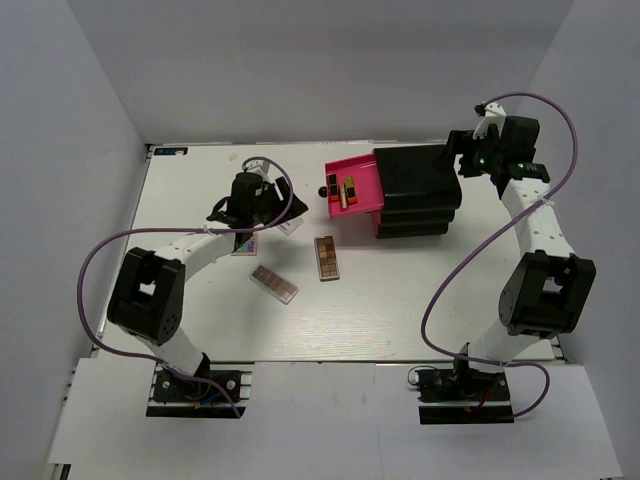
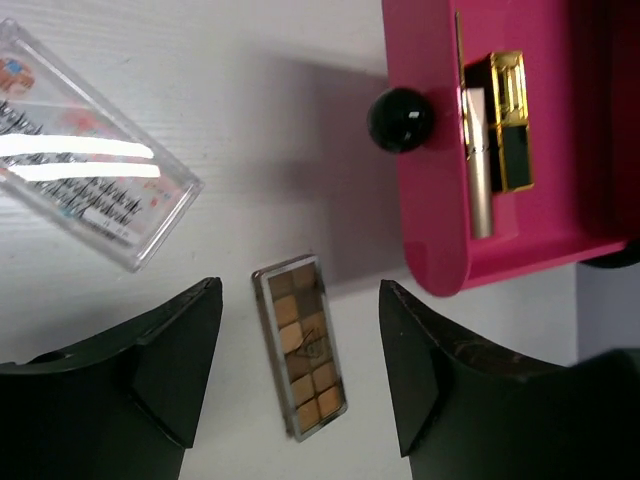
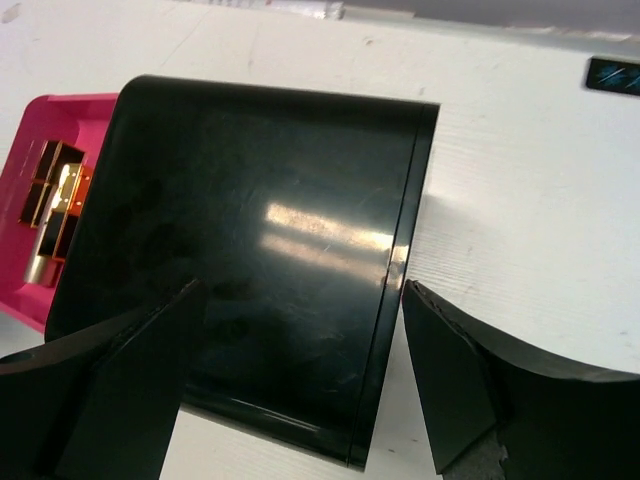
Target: Organize the makeup
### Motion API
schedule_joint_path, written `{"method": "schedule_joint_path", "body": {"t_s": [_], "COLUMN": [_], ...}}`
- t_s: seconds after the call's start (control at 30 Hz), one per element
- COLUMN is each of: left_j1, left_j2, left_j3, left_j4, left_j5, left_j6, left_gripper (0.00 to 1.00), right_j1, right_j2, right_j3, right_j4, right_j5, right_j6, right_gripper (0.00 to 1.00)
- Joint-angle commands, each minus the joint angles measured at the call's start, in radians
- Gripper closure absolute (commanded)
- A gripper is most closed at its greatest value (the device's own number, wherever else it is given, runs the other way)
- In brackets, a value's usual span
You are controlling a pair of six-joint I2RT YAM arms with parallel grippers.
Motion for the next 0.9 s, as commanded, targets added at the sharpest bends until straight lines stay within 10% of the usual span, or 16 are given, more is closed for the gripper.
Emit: {"method": "schedule_joint_path", "body": {"t_s": [0.0,0.87], "left_j1": [0.018,0.028], "left_j2": [0.038,0.414], "left_j3": [0.083,0.258], "left_j4": [0.089,0.467], "left_j5": [0.087,0.363], "left_j6": [-0.086,-0.382], "left_gripper": [0.26,0.36], "right_j1": [-0.026,-0.075], "right_j2": [0.031,0.128], "right_j3": [0.046,0.037], "right_j4": [0.025,0.012], "right_j5": [-0.182,-0.340], "right_j6": [0.030,0.039], "right_gripper": [0.15,0.27]}}
